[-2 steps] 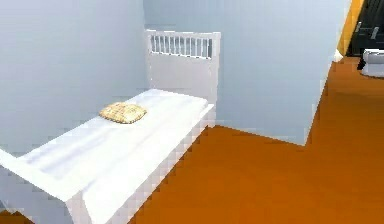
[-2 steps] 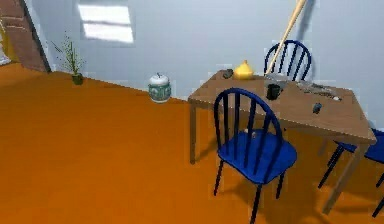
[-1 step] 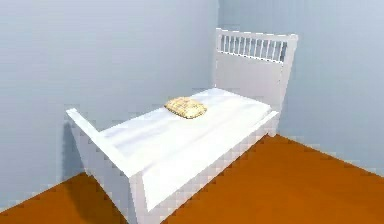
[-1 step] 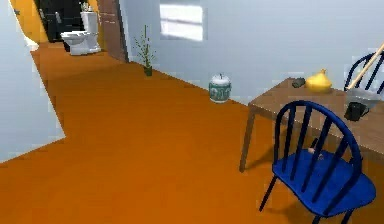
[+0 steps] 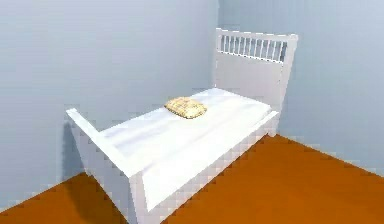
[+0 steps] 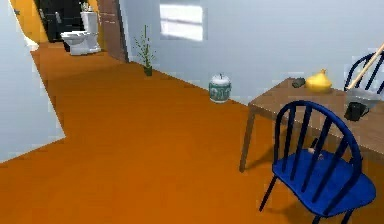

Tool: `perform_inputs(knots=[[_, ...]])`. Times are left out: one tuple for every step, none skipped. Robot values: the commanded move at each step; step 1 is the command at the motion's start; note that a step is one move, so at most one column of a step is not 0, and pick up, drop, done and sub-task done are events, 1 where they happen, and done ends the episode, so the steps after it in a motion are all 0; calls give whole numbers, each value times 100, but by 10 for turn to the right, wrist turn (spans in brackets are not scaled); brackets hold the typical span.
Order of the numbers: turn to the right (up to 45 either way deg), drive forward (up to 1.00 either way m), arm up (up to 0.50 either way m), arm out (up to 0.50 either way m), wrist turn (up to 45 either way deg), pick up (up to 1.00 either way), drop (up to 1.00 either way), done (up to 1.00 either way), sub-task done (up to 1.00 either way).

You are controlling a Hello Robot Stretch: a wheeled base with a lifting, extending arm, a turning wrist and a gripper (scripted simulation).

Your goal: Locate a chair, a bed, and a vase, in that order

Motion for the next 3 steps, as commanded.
perform_inputs(knots=[[450, 0, 0, 0, 0, 0, 0, 0, 0], [360, 0, 0, 0, 0, 0, 0, 0, 0], [0, 60, 0, 0, 0, 0, 0, 0, 0]])
